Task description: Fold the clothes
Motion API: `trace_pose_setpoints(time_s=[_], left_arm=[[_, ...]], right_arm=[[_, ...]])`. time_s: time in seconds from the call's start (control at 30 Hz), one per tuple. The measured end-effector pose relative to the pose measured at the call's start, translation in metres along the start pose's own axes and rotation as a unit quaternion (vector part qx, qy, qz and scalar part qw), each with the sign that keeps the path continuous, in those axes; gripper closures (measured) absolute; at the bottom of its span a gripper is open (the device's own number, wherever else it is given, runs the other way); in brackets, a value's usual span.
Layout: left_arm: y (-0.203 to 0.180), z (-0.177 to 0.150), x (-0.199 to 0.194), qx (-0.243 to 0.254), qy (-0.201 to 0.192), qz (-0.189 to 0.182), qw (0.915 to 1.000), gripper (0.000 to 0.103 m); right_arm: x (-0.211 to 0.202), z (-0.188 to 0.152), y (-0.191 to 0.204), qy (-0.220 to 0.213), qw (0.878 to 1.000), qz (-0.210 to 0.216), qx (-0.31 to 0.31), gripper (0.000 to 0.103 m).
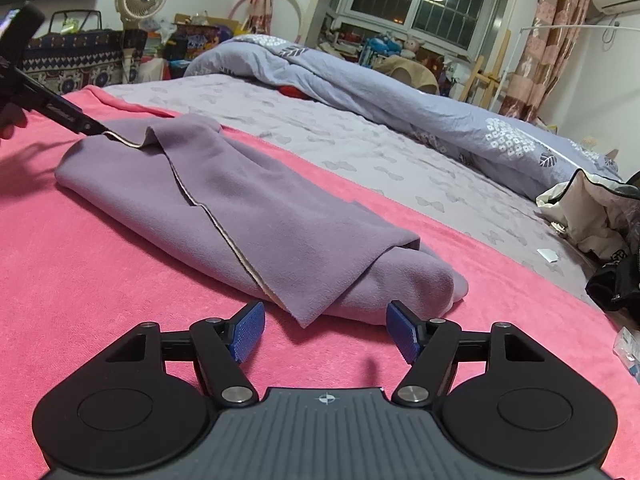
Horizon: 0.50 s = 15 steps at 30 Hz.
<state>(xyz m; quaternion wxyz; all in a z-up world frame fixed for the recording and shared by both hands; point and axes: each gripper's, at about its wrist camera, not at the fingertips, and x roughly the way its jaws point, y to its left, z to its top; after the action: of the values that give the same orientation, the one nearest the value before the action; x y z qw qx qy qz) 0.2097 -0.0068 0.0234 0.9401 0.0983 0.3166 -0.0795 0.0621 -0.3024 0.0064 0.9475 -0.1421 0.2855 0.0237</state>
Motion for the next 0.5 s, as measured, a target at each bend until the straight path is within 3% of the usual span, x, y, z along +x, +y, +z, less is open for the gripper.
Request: trace_pose_setpoints(time_s=[0.07,0.13,0.23,0.27,0.3,0.5], left_arm=[[-0.002,0.001,0.007,-0.014,-0.003,0.015,0.9998,0.036],[-0.002,0.002,0.013,-0.042,-0.006,0.027,0.9988,0.044],[0.001,0.003,0.017,-0.088,-0.011,0.014,0.9959,0.075],[0.002,0.004,0.016,-0.100,-0.015,0.002,0.9948,0.092],[0.002,0.005,0.013,-0.108,-0.021,-0.005,0.9939,0.100],[0.003,0.015,-0.021,-0.097,-0.069,-0.021,0.9927,0.103]], right_arm=[[-0.001,0.000,0.001,-0.004,1.000,0.002,0.005,0.035],[-0.004,0.002,0.003,-0.010,1.000,0.004,0.012,0.035],[-0.008,0.007,0.007,-0.029,0.999,0.010,0.033,0.035],[-0.010,0.009,0.008,-0.036,0.998,0.013,0.043,0.034],[-0.010,0.012,0.011,-0.044,0.998,0.014,0.052,0.034],[-0.004,0.039,0.047,-0.106,0.990,0.044,0.085,0.027]])
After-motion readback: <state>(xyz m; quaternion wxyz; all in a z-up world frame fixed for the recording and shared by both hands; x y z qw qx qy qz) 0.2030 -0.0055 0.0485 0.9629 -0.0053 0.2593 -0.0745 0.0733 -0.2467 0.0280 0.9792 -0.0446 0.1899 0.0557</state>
